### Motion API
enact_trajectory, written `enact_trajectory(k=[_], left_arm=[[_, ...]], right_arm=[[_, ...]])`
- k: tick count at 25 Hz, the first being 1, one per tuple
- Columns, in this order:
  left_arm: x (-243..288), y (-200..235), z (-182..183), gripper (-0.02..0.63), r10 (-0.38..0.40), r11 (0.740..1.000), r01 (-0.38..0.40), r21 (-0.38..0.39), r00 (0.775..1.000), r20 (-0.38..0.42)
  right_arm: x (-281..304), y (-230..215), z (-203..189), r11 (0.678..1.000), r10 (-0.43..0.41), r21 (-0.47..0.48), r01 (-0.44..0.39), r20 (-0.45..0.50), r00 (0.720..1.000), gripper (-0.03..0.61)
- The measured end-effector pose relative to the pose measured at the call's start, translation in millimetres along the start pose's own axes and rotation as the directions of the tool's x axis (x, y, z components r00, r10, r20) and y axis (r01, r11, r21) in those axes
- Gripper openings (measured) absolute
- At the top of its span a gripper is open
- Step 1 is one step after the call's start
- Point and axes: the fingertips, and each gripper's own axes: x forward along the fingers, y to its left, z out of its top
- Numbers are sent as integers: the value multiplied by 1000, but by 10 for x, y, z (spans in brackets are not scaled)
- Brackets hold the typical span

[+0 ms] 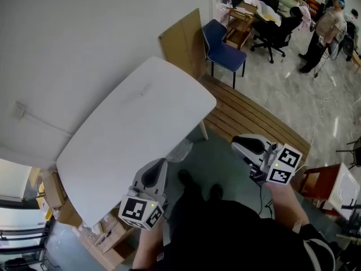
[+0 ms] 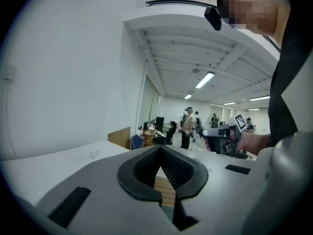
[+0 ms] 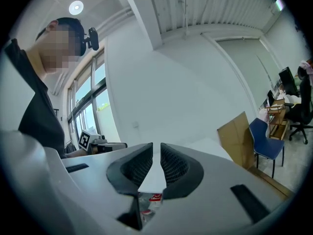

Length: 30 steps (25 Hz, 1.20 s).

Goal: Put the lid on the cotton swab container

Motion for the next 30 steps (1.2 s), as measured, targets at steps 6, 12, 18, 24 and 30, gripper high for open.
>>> enact_trajectory(k=[6,12,18,24,30], left_arm=[[257,674,179,12,9,1000,-9,-13,999,37],[398,1369,543,12,25,999,-27,31,996,87],[262,2049,608,12,46,998,-49,40,996,82],[77,2435,492,12,101,995,-101,-13,991,89],[51,2627,413,14,155,987,-150,-66,984,89]], right_arm=[[786,-92,129,997,80,-19,-80,-42,996,18],[1475,-301,469,994,99,-42,-101,-37,994,18],[2272,-208,544,988,150,-30,-152,-54,987,18],[2818,-100,445,974,227,12,-227,-120,967,18],[3245,-115,519,954,299,15,-300,-156,941,18]])
